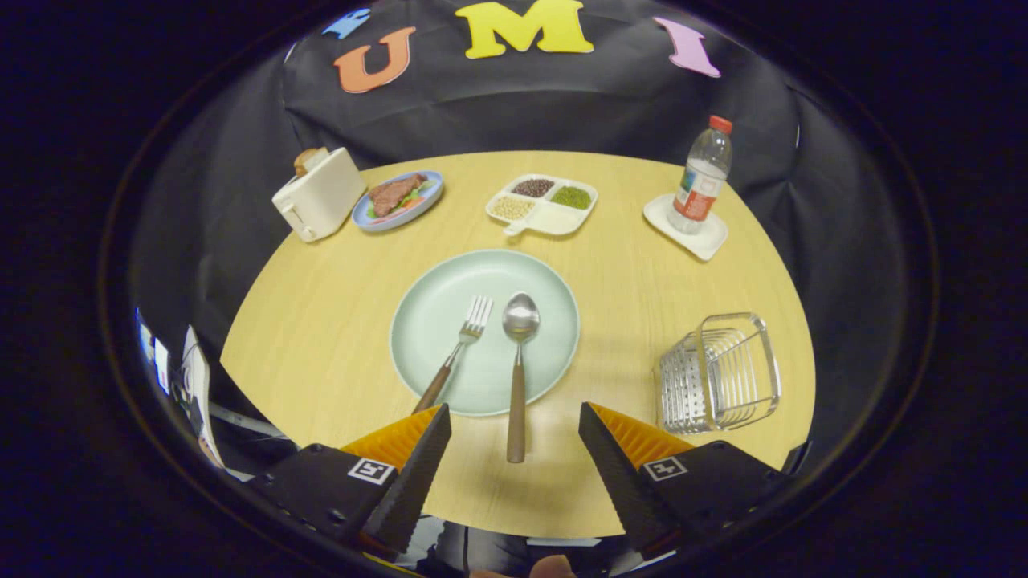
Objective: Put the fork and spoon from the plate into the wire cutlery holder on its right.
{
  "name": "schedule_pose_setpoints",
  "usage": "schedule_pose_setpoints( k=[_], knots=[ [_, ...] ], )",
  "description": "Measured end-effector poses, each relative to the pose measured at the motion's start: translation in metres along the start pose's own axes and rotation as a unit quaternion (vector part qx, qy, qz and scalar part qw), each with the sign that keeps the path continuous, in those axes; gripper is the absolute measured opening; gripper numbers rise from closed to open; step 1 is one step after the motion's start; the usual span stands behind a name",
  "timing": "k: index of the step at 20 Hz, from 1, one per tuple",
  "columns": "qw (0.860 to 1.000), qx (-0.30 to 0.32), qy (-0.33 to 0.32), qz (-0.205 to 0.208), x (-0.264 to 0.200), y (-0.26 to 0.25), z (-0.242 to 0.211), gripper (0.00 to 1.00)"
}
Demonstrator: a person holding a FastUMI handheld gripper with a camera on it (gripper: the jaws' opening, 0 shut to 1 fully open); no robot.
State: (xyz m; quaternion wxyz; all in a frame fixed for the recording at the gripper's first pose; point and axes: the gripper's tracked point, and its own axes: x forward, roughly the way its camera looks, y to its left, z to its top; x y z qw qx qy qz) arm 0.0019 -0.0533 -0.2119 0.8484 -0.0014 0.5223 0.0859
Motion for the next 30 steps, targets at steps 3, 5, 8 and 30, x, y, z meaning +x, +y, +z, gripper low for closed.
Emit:
schedule_pose_setpoints(
  k=[3,5,8,30],
  knots=[
    [0.999,0.026,0.029,0.013,0.02,-0.001,-0.012,0.84],
    [0.999,0.033,0.039,0.016,0.029,-0.002,-0.014,0.79],
    [0.997,0.043,0.057,0.01,0.038,-0.003,-0.019,0.53],
    [0.99,0.117,-0.028,0.075,-0.081,-0.036,0.021,0.01]
  ],
)
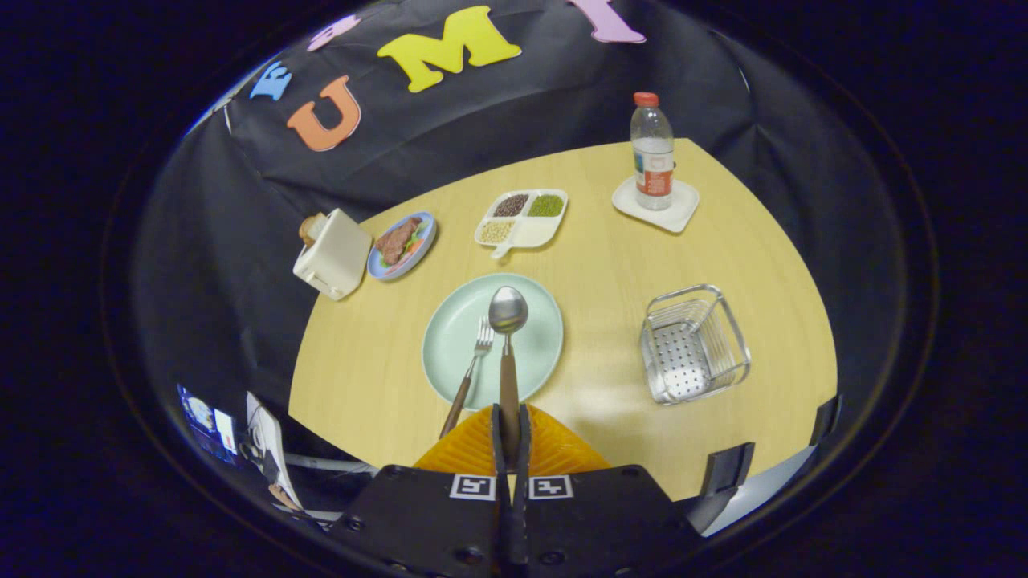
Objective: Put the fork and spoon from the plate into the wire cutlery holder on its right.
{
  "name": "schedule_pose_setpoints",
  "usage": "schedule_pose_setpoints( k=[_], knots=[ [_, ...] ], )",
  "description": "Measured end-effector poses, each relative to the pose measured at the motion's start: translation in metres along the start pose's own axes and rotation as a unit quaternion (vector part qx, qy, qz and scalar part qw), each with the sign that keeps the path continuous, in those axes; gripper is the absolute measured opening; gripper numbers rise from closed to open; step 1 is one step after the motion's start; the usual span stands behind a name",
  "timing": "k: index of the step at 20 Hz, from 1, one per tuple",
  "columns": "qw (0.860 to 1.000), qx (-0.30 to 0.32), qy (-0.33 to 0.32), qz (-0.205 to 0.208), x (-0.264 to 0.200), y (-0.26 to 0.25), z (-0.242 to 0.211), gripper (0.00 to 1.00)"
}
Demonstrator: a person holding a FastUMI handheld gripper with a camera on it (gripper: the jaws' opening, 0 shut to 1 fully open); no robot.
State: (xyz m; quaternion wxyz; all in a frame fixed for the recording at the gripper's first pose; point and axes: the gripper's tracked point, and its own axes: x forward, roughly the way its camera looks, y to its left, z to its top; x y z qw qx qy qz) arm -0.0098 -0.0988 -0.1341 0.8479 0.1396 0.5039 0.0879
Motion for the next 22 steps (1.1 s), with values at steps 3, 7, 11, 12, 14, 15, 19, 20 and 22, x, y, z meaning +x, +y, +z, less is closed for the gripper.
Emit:
schedule_pose_setpoints(
  k=[3,7,11,12,14,15,19,20,22],
  knots=[
    [0.999,0.007,-0.028,-0.021,-0.041,-0.037,0.012,0.0],
    [0.997,0.027,-0.042,-0.056,-0.074,-0.094,0.017,0.01],
    [0.997,0.049,-0.001,-0.067,-0.07,-0.133,-0.008,0.0],
    [0.997,0.052,0.01,-0.064,-0.068,-0.135,-0.013,0.0],
    [0.996,0.054,0.02,-0.063,-0.064,-0.137,-0.014,0.0],
    [0.996,0.055,0.026,-0.064,-0.061,-0.138,-0.014,0.0],
    [0.995,0.072,0.039,-0.063,-0.053,-0.129,-0.008,0.0],
    [0.994,0.075,0.039,-0.07,-0.051,-0.129,-0.006,0.03],
    [0.993,0.091,0.03,-0.075,-0.052,-0.125,0.001,0.13]
  ],
)
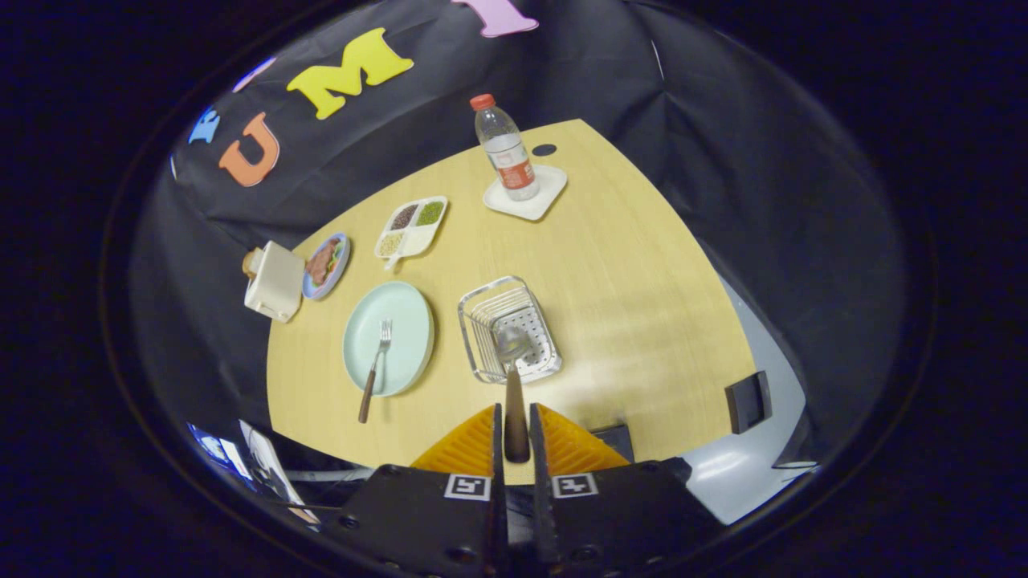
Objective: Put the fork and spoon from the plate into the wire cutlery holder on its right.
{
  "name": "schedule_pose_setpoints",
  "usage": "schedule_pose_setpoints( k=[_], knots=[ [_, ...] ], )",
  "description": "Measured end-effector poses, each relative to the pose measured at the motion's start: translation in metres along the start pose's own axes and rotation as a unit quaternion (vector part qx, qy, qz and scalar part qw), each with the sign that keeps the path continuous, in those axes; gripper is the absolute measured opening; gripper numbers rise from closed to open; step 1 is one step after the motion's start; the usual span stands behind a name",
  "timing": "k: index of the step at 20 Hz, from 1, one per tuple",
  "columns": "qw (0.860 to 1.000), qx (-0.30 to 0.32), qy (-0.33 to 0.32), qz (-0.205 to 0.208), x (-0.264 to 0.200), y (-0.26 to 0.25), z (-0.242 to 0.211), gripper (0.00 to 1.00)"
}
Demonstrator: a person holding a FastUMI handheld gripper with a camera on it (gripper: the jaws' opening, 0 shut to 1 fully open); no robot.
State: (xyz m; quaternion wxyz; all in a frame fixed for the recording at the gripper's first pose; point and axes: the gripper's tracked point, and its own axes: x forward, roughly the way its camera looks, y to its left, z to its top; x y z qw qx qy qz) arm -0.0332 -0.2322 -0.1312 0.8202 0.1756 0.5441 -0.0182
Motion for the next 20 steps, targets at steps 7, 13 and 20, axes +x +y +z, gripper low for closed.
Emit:
schedule_pose_setpoints(
  k=[7,13,20],
  knots=[
    [0.998,-0.004,-0.058,-0.014,-0.013,0.039,0.0,0.61],
    [0.995,-0.057,-0.083,0.0,-0.004,0.107,-0.017,0.94],
    [0.996,-0.091,-0.018,0.012,0.06,0.19,-0.073,0.96]
  ],
)
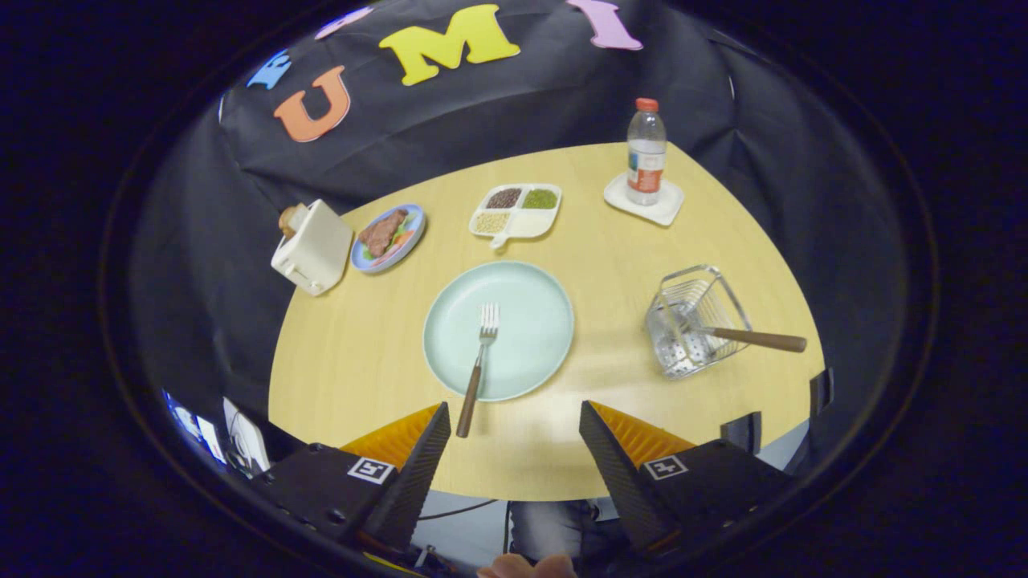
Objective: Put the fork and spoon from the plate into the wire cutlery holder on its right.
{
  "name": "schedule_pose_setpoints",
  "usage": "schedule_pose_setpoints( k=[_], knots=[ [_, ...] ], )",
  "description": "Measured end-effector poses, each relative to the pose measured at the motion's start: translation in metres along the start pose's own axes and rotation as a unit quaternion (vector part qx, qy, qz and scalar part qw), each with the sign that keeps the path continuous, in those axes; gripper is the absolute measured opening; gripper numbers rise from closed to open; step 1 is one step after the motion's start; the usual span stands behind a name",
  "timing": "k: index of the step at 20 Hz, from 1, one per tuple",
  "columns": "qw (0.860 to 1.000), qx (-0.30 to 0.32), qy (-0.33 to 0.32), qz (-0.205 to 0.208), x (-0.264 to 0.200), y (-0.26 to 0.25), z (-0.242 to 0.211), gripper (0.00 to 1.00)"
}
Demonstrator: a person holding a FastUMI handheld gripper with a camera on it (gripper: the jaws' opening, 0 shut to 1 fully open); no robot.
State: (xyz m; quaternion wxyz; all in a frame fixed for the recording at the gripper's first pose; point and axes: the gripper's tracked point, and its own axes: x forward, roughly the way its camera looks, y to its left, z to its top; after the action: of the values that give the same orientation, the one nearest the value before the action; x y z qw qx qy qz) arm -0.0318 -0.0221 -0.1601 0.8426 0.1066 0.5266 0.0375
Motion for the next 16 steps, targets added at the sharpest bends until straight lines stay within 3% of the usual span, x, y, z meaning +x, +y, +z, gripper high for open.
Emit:
schedule_pose_setpoints(
  k=[13,16],
  knots=[
    [0.997,0.009,0.064,-0.041,0.101,0.039,-0.042,0.96],
    [0.997,0.007,0.061,-0.048,0.111,0.041,-0.04,0.8]
  ],
)
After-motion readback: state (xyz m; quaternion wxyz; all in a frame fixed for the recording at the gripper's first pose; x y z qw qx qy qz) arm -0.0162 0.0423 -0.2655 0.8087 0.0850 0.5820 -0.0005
